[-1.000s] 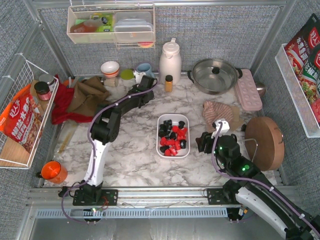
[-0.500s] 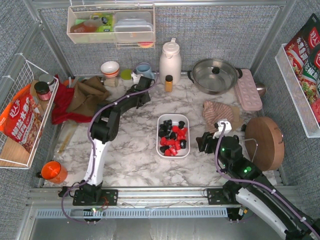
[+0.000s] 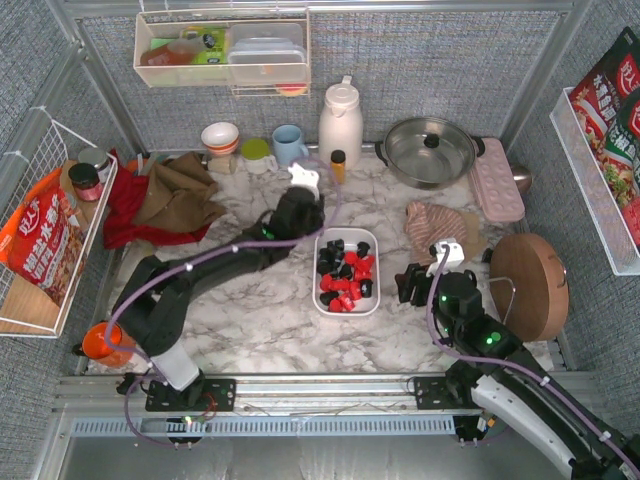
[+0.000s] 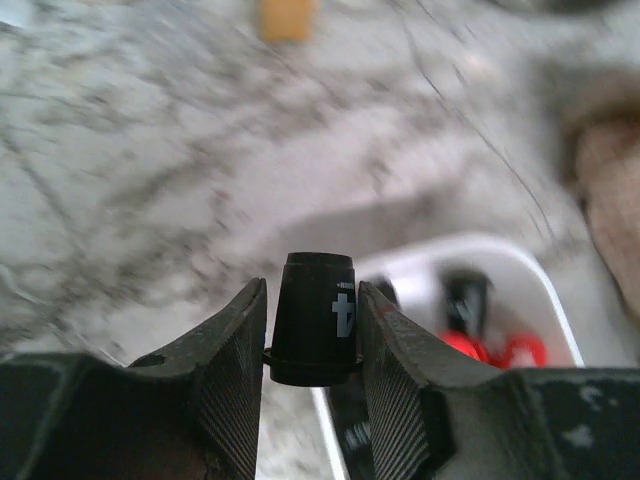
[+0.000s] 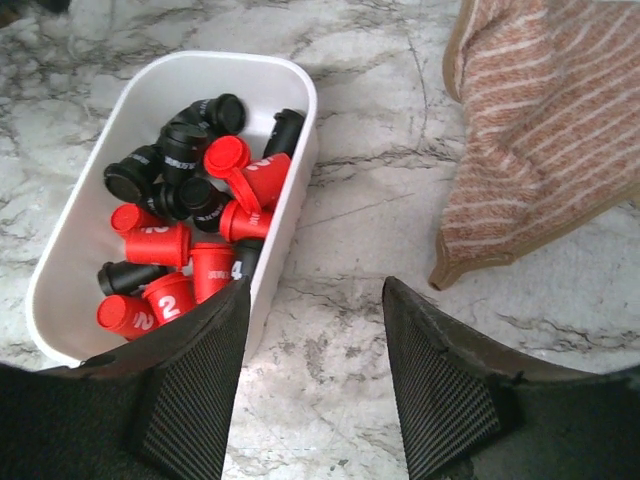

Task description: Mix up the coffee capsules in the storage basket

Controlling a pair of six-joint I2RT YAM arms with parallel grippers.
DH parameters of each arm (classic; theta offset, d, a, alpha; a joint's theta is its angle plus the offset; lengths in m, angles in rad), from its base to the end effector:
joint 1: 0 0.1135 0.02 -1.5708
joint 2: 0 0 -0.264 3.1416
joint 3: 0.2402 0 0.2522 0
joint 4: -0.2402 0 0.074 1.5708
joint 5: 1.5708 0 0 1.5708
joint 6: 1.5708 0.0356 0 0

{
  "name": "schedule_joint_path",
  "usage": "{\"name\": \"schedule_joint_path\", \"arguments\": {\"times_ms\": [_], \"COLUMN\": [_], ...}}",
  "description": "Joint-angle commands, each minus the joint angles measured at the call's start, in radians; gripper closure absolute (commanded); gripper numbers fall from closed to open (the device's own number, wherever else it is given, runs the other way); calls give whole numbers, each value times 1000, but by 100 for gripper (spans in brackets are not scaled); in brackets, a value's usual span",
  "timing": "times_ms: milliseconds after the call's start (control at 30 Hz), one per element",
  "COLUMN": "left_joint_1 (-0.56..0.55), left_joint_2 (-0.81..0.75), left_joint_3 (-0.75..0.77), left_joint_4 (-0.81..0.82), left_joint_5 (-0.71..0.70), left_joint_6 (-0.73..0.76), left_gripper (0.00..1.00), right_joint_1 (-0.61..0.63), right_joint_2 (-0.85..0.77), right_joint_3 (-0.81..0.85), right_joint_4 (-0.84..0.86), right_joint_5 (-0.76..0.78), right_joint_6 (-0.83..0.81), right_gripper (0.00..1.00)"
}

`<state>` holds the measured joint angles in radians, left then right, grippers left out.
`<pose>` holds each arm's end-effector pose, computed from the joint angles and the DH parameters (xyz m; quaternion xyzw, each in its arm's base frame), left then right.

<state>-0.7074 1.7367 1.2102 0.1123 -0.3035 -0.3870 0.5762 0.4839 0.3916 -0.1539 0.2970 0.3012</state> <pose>0.3143 -0.2547 0.2592 0.0505 0.8304 -0.1730 0.5273 0.1235 0.0678 0.2472 -0.0168 0.7850 0.1527 0.6001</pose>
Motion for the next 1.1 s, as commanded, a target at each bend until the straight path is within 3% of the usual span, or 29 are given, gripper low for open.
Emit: {"name": "schedule_joint_path", "arguments": {"times_ms": [0, 167, 300, 333, 367, 533, 633, 800, 1067], "left_joint_1": [-120, -237, -299, -308, -314, -324, -326, -331, -332], "left_joint_2": [-107, -172, -160, -152, -146, -186, -241, -326, -570], "left_joint_3": [-175, -349, -411, -412, -414, -485, -549, -628, -812], "left_joint_4": [163, 297, 402, 412, 422, 542, 615, 642, 665], "left_joint_5": [68, 88, 94, 88, 79, 35, 18, 12, -215], "left_joint_6": [91, 54, 66, 70, 73, 90, 117, 144, 184], "left_gripper": [60, 59, 54, 53, 52, 31, 2, 1, 1], "right_joint_1": [-1, -2, -5, -5, -6, -27, -81, -211, -314], "right_joint_2": [15, 39, 78, 91, 109, 208, 344, 519, 727], "right_joint_3": [-13, -17, -36, -47, -57, -140, -143, -38, 18], "right_joint_4": [19, 36, 92, 124, 155, 485, 608, 595, 671], "right_joint_5": [76, 158, 247, 269, 297, 375, 395, 349, 303], "right_joint_6": [7, 15, 29, 29, 25, -136, -197, -134, -210], "right_gripper": [39, 30, 12, 3, 1, 1, 1, 1, 1]}}
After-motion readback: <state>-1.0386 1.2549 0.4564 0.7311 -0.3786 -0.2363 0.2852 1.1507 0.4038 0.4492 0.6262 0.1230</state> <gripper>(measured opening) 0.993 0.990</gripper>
